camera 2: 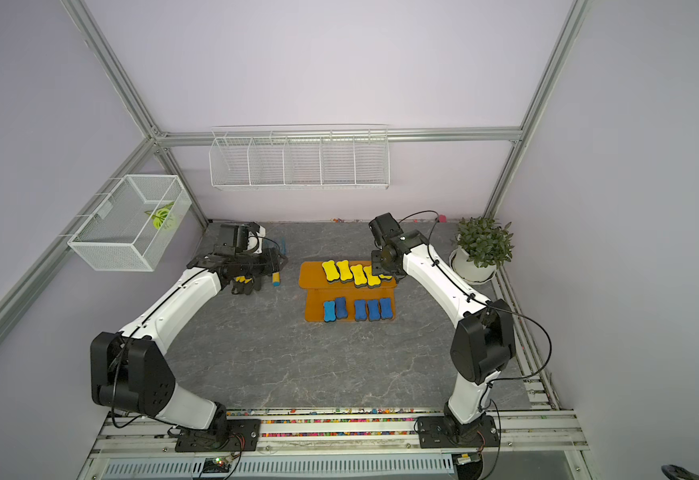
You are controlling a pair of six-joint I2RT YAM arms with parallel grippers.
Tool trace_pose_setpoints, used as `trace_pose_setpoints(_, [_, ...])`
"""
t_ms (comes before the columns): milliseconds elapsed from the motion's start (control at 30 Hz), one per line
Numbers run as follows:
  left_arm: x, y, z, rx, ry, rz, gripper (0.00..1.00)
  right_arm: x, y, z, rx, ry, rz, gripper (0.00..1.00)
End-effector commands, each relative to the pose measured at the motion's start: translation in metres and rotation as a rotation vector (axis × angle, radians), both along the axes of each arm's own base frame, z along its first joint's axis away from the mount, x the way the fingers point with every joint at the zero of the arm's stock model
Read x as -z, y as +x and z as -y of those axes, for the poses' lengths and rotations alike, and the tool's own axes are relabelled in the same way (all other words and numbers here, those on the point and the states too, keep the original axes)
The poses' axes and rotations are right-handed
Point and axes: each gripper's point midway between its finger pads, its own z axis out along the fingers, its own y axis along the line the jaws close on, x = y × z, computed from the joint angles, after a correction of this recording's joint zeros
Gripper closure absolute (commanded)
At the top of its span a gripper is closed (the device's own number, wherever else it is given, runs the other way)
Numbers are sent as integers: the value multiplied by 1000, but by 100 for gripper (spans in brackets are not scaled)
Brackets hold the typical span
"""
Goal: Remove the whiteboard erasers from the shelf
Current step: Pick up the whiteboard eraser from the shelf.
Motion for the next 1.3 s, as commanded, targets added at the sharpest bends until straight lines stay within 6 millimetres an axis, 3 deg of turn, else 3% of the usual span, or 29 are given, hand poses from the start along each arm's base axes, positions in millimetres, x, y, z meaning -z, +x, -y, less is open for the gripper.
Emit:
trace_pose_setpoints(0, [3,-4,-2,7,27,-2,45,-1,6,-4,-6,-6,15,41])
trace_pose_setpoints(667, [8,-2,-3,2,37,-14,50,22,10,2,16,-61,-29,54])
trace_pose_setpoints(833, [8,-3,-2,4,42,-15,50,14,10,4,22,-64,-6,58])
trace_pose_setpoints(1067, [1,-12,2,16,40,0,50,-14,7,11,29,-59,62,63])
trace_pose_setpoints(1267, [-6,-21,13,49,14,3,50,-35,-6,20,33,-55,109,65])
